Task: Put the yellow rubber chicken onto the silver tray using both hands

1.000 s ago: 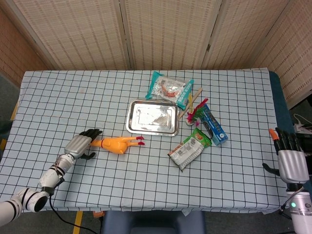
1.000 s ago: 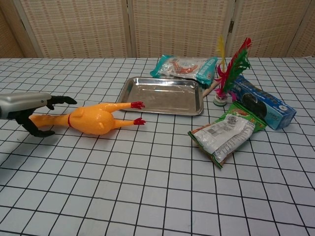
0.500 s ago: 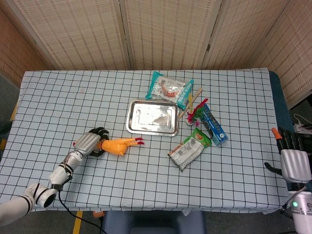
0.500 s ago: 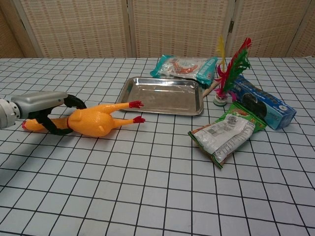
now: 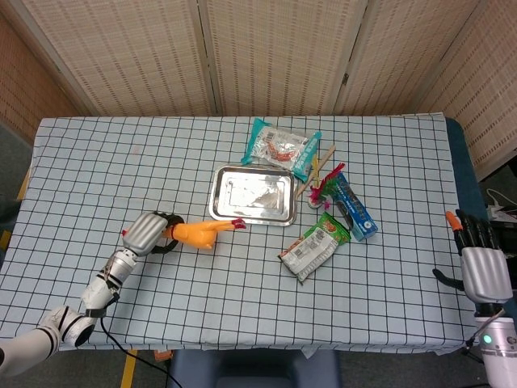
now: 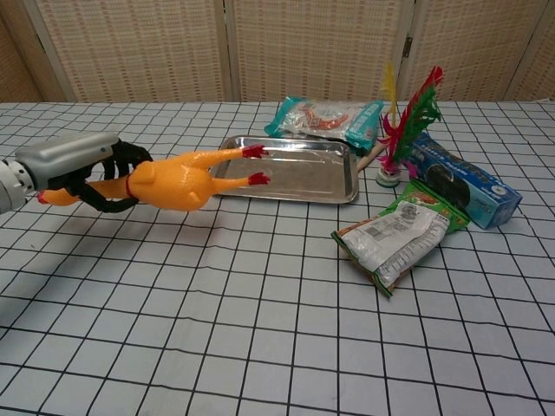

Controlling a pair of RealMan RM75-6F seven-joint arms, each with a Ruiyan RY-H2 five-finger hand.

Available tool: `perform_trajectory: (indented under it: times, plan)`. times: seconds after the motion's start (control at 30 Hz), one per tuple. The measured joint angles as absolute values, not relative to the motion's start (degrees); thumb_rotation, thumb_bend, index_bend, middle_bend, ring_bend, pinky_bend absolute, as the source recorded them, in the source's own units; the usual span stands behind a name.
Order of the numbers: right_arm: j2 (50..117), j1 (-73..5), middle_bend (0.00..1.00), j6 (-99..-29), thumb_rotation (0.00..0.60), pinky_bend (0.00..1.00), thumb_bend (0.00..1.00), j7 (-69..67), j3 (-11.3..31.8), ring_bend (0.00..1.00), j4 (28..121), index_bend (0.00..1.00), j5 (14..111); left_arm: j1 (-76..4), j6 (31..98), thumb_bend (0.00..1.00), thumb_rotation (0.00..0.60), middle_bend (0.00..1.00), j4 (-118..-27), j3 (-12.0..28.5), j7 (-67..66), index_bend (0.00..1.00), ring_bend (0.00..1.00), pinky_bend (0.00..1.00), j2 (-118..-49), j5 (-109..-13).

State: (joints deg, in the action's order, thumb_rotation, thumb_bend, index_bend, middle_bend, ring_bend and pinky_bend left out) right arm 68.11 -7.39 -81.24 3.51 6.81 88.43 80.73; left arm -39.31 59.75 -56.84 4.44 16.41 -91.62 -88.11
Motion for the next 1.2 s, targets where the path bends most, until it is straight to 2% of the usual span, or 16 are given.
perform_trajectory:
  times: [0.27, 0.53, 0.7, 0.9, 1.2]
  plan:
    - [63.4, -12.2, 0.00, -74.0, 0.600, 0.00, 0.06, 2.3, 7.3, 0.00, 95.9, 0.00, 82.5, -38.3, 62.7, 0.66, 0.600, 0.71, -65.7, 5.8, 11.6, 0.80, 0.55, 0.60, -88.7, -87.3]
    - [59.9, -23.5, 0.00, -58.6, 0.600, 0.00, 0.06, 1.5, 11.5, 0.00, 104.6, 0.00, 78.6, -39.3, 60.9, 0.65, 0.600, 0.71, -73.9, 7.0, 3.5, 0.80, 0.56, 0.63, -86.4, -85.0]
    - [60.9, -33.1, 0.00, -49.3, 0.600, 0.00, 0.06, 3.8, 14.6, 0.00, 107.5, 0.00, 70.5, -40.1, 59.5, 0.65, 0.600, 0.72, -77.5, 7.8, 0.2, 0.81, 0.56, 0.63, -85.3, -83.3]
    - [64.9, -42.9, 0.00, -42.8, 0.600, 0.00, 0.06, 7.9, 16.7, 0.00, 108.0, 0.00, 58.5, -40.5, 58.9, 0.65, 0.600, 0.72, -80.1, 8.3, -2.2, 0.81, 0.56, 0.63, -83.9, -81.7]
    - [71.8, -56.5, 0.00, -36.1, 0.600, 0.00, 0.06, 11.4, 16.2, 0.00, 103.7, 0.00, 41.1, -40.7, 58.7, 0.66, 0.600, 0.72, -81.9, 9.2, -2.8, 0.81, 0.56, 0.63, -82.4, -80.0]
